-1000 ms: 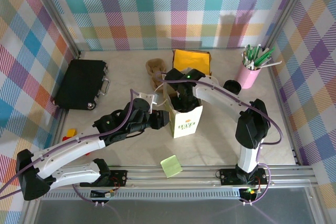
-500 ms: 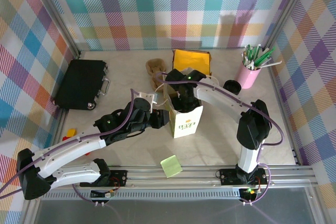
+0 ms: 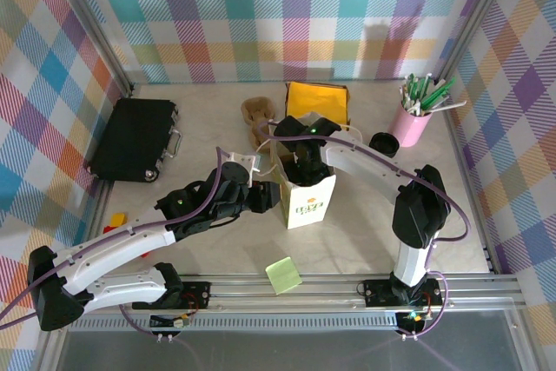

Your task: Pack the takeout coffee

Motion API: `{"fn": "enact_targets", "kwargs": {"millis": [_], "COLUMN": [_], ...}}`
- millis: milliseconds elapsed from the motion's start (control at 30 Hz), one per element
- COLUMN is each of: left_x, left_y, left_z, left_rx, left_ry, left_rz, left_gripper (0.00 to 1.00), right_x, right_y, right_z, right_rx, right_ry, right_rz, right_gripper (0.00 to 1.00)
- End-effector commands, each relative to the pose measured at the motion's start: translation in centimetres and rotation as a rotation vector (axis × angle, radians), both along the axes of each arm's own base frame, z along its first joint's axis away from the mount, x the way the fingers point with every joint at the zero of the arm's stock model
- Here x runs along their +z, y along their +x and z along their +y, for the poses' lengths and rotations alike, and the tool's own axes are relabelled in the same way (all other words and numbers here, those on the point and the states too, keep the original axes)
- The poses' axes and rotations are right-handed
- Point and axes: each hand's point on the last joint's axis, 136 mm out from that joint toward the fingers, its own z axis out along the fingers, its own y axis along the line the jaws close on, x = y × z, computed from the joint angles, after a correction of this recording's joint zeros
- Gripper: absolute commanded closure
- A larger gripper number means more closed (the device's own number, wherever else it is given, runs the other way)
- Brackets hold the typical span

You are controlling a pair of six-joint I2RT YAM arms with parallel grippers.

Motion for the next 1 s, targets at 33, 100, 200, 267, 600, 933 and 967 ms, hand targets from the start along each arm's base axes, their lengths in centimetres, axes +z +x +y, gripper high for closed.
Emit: {"fn": "enact_targets", "kwargs": {"millis": [33, 100, 200, 267, 600, 933, 967], "left_x": [1.3, 1.3, 1.4, 1.4, 1.5, 1.4, 1.5], "left_y": [0.1, 0.1, 0.1, 0.1, 0.1, 0.2, 0.2], "left_z": [-0.3, -0.3, -0.3, -0.4, -0.3, -0.5, -0.5], "left_rx": [-0.001, 0.000, -0.001, -0.002, -0.001, -0.004, -0.004], "left_ry": [-0.017, -0.017, -0.018, -0.019, -0.016, -0.014, -0.015], "left_rz": [-0.023, -0.022, -0.022, -0.023, -0.024, -0.021, -0.023], "left_gripper": [0.54, 0.55, 0.54, 0.54, 0.54, 0.55, 0.55], "right_x": [-1.0, -1.0, -1.2, -1.4, -2.5, -3.3, -3.3], "right_y": [-0.9, -0.8, -0.8, -0.8, -1.1, -1.2, -1.2], "right_z": [-0.8, -0.8, -0.8, -0.8, -1.0, -1.0, -1.1], "right_rx": [0.011, 0.010, 0.013, 0.012, 0.011, 0.013, 0.013], "right_ry": [-0.036, -0.036, -0.038, -0.039, -0.043, -0.045, -0.046], "right_rz": [0.033, 0.029, 0.029, 0.032, 0.040, 0.047, 0.047], "right_gripper": [0.50, 0.50, 0.50, 0.50, 0.50, 0.50, 0.50]}}
